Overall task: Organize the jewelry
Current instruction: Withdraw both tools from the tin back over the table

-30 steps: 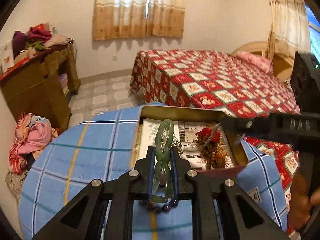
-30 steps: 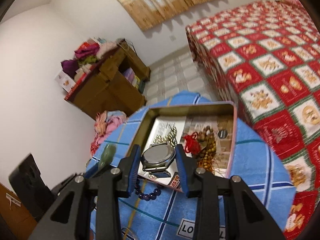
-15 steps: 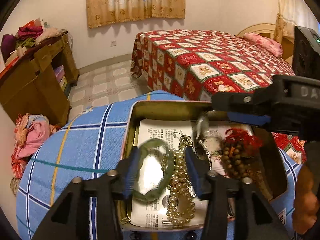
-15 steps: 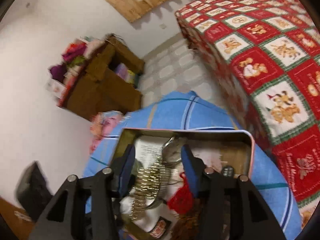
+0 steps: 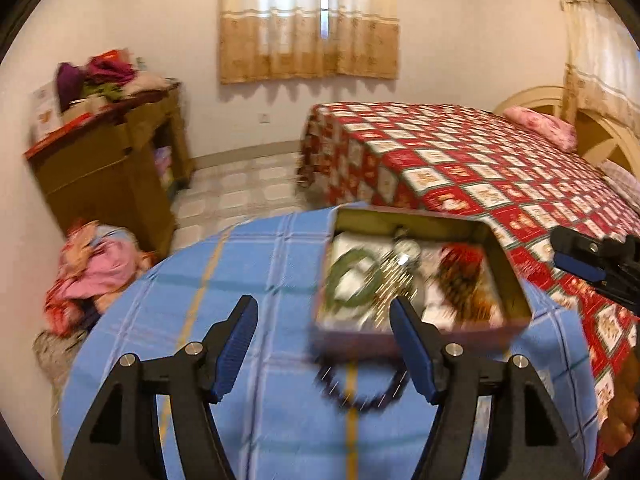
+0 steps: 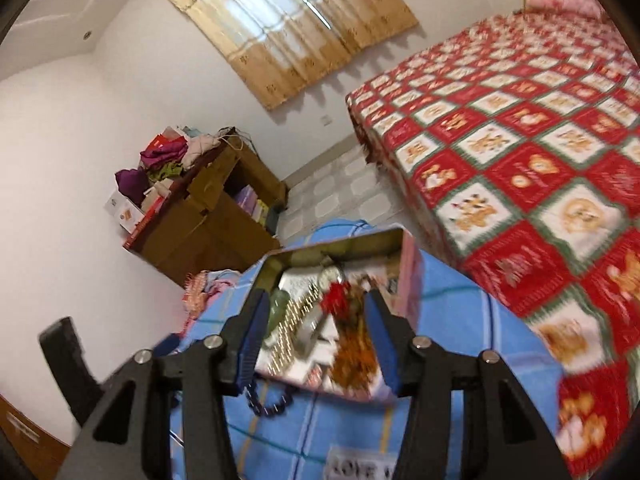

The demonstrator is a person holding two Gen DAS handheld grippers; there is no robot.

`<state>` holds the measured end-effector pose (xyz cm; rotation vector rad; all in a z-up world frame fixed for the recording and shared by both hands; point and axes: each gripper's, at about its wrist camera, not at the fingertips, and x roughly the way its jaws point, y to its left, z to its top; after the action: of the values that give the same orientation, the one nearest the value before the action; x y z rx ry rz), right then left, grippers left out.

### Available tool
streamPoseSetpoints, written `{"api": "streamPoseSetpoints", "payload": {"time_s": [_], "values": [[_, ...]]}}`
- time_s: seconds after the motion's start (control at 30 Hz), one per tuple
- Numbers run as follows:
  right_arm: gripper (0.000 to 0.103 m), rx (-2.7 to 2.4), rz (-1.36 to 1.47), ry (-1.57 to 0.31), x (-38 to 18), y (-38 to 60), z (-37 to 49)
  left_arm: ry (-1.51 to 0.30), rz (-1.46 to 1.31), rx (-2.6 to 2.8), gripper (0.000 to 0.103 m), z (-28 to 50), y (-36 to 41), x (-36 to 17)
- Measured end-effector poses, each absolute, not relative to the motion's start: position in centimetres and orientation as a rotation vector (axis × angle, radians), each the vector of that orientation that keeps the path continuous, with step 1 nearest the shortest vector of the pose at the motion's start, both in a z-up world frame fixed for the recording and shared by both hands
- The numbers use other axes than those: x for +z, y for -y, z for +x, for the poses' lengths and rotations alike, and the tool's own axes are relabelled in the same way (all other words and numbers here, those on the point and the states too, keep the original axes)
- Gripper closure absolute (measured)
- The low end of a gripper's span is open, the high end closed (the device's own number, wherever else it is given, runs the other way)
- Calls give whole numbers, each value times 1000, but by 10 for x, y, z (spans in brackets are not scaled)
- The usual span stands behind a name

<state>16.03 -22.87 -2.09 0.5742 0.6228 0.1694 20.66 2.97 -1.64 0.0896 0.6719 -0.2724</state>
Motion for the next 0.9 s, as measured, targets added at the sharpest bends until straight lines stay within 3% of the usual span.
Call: {"api": "streamPoseSetpoints", "payload": {"time_s": [0.37,0.9], "values": [[49,120,496,-720,-55,200,93,-745,-63,-115,34,109,-90,-57],[49,237,394,-789,-69,161,63,-789,-80,-83,34,74,-115,-79]]}}
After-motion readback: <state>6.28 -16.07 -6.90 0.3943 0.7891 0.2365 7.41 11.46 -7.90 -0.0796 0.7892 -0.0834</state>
